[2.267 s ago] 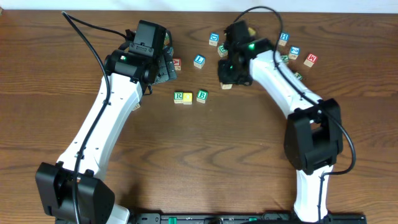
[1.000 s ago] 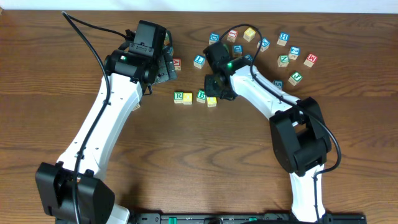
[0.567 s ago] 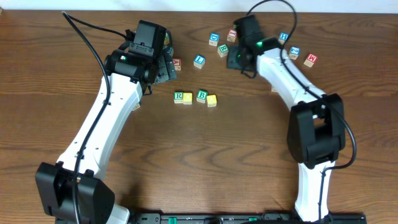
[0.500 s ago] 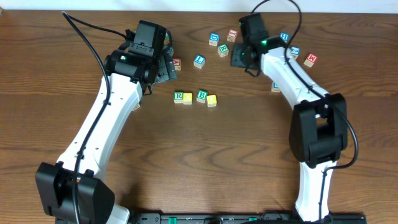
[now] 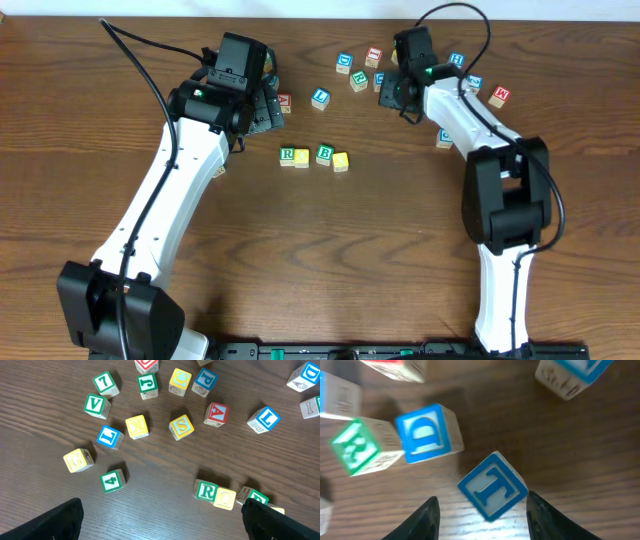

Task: Spell out ROBOT
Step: 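Move the right gripper to the arc and grasp the blue T block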

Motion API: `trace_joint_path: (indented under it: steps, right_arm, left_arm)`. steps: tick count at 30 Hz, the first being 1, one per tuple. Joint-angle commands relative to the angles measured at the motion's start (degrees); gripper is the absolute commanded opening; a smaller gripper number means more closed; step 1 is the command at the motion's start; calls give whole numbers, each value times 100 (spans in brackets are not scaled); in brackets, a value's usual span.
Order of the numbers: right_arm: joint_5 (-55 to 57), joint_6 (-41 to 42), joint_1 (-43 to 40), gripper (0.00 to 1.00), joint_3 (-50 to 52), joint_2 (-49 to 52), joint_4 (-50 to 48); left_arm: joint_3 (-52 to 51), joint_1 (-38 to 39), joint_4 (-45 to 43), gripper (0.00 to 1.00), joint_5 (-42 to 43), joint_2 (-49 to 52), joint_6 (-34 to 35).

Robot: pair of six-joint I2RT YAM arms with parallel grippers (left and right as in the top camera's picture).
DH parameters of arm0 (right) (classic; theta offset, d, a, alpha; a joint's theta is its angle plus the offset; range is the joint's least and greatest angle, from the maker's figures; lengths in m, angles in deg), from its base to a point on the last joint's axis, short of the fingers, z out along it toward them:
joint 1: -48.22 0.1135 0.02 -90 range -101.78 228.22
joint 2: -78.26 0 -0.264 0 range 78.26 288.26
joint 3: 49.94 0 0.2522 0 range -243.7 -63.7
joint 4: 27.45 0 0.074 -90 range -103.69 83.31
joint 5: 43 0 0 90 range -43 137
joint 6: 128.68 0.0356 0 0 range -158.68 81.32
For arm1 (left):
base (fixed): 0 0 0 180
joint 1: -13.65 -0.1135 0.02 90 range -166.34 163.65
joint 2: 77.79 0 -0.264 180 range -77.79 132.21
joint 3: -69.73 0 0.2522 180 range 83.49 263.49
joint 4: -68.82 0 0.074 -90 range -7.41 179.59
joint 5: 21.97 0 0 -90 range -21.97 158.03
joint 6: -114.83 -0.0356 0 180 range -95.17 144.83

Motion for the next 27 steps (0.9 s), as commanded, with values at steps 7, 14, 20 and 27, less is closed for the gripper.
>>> trace_joint_path:
  steps: [7, 14, 20, 27]
  right_arm:
    - [72, 841, -87, 53, -59, 103, -387]
    - [210, 1375, -101, 52, -50, 127, -466]
    - [378, 1631, -87, 53, -48, 319, -546]
    - [374, 1626, -109, 49, -48, 413, -616]
  left_arm:
    - [57, -15, 17, 100, -50, -44, 7]
    - [57, -15, 17, 100, -50, -44, 7]
    - [57, -15, 17, 100, -48, -44, 7]
    - [57, -15, 17, 100, -48, -44, 7]
